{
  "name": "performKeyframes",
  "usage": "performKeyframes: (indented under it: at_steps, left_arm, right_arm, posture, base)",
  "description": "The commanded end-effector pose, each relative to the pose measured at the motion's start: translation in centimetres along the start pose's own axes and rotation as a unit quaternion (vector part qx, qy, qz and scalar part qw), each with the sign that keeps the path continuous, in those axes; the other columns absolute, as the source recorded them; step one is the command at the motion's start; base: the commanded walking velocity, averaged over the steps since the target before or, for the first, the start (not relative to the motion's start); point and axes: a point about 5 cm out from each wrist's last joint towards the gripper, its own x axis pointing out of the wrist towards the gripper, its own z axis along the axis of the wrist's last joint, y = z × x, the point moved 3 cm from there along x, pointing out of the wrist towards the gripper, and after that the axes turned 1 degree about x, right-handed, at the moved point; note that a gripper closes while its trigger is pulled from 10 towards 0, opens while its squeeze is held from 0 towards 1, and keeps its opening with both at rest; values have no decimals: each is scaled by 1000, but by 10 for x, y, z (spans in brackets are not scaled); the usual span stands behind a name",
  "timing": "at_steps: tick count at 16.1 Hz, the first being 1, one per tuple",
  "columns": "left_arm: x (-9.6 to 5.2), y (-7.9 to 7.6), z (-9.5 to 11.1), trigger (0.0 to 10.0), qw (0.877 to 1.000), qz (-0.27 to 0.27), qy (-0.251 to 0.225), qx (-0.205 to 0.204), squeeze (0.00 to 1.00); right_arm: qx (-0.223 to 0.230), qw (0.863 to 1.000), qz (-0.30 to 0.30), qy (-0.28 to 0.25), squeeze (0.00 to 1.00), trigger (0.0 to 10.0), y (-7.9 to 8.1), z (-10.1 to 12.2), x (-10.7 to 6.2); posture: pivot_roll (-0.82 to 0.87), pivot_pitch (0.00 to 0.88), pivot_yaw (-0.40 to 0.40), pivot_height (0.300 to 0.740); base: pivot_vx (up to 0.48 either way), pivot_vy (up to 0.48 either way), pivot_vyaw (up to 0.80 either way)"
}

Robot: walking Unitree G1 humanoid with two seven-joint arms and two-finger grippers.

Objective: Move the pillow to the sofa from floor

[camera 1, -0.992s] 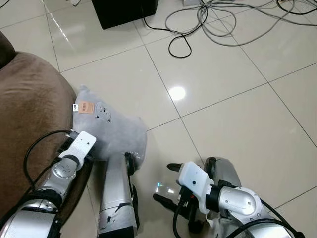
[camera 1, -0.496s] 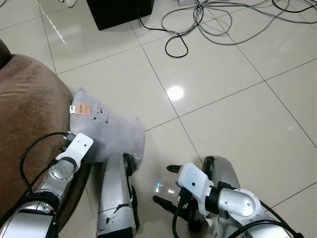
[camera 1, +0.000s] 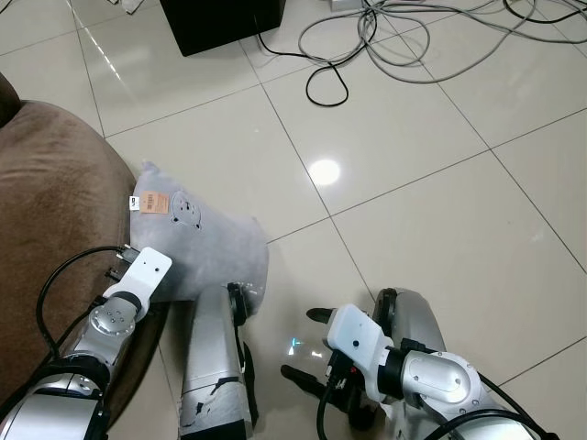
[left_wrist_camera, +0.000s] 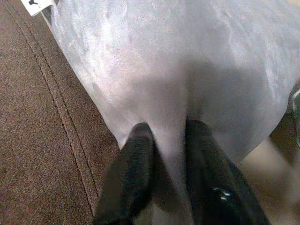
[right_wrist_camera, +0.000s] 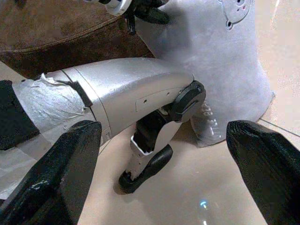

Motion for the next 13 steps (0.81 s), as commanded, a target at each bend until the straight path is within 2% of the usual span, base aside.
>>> performKeyframes:
  at_steps: [1,11,13]
  left_arm:
    - [-5,-7,-18,0,1000,-12,28,-5,0]
    - [-5,-9,-17,0,999,-19,24,-12,0]
    - [-4,-12,-11,0,999,-26,10,-25,0]
  right_arm:
    - [5,1000,10,-3,0,10000,6,0,-1]
    - [4,1000,8,-3,0,10000,4,1,-1]
    - [3,1000,1,-2,0,10000,0,-1,0]
  posture:
    - [95,388,49,541]
    - [96,381,50,541]
    - [101,367,52,541]
  base:
    - [0,0,0]
    - [0,0,0]
    - [0,0,0]
